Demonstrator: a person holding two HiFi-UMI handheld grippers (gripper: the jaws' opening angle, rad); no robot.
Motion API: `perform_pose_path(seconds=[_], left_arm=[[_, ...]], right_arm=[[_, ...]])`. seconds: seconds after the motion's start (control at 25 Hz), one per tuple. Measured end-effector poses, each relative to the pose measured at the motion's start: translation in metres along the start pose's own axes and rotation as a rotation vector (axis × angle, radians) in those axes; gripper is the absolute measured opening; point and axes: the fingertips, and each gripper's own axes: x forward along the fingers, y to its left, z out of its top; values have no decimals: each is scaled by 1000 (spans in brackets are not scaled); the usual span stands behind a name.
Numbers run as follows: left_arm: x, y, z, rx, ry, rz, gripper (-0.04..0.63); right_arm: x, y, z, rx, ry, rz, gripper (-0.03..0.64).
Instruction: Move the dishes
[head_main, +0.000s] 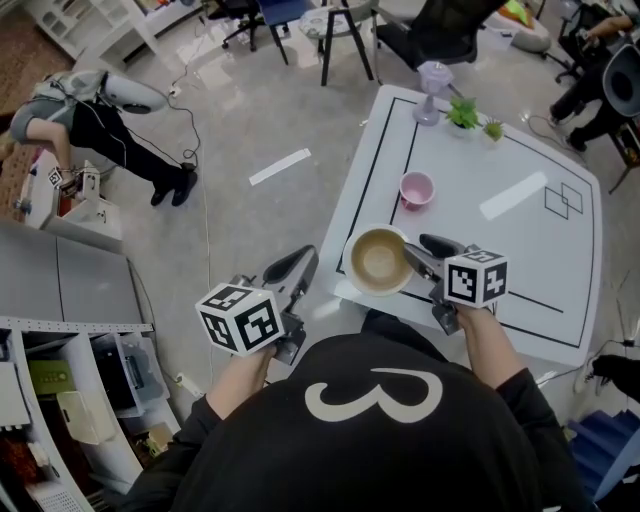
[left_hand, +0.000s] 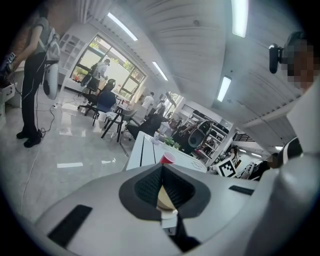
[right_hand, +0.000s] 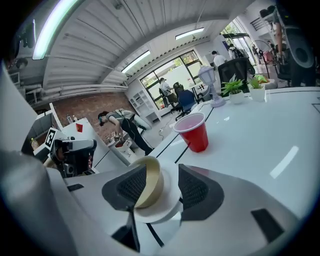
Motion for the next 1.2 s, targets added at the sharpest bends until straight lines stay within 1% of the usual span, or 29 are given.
perform_pose_path(seconds=[0.2, 0.28, 0.36, 0.48, 0.6, 0.68, 0.84, 0.96, 1.2], left_arm=[[-9, -3, -9, 14, 18, 3, 3], [-13, 0, -9, 6, 13, 8, 3], [-16, 1, -10, -4, 11, 12, 3], [-20, 4, -12, -13, 13, 18, 3], [-22, 5, -13, -22, 7, 17, 3], [-23, 6, -14, -19, 8, 18, 3], [-26, 8, -15, 8, 9, 31, 3], [-26, 7, -13, 15, 5, 27, 3], [-25, 10, -10, 12, -4, 28, 3]], right_arm=[[7, 8, -17, 3, 40, 4, 178], [10, 10, -23, 20, 55, 0, 175], [13, 12, -27, 33, 67, -9, 152], [15, 14, -32, 70, 78, -9, 138], [17, 16, -32, 113, 64, -2, 118], [16, 13, -28, 125, 39, -22, 104], [16, 6, -26, 129, 22, -75, 35], [17, 5, -25, 114, 32, -93, 29], [17, 5, -23, 118, 30, -86, 28]])
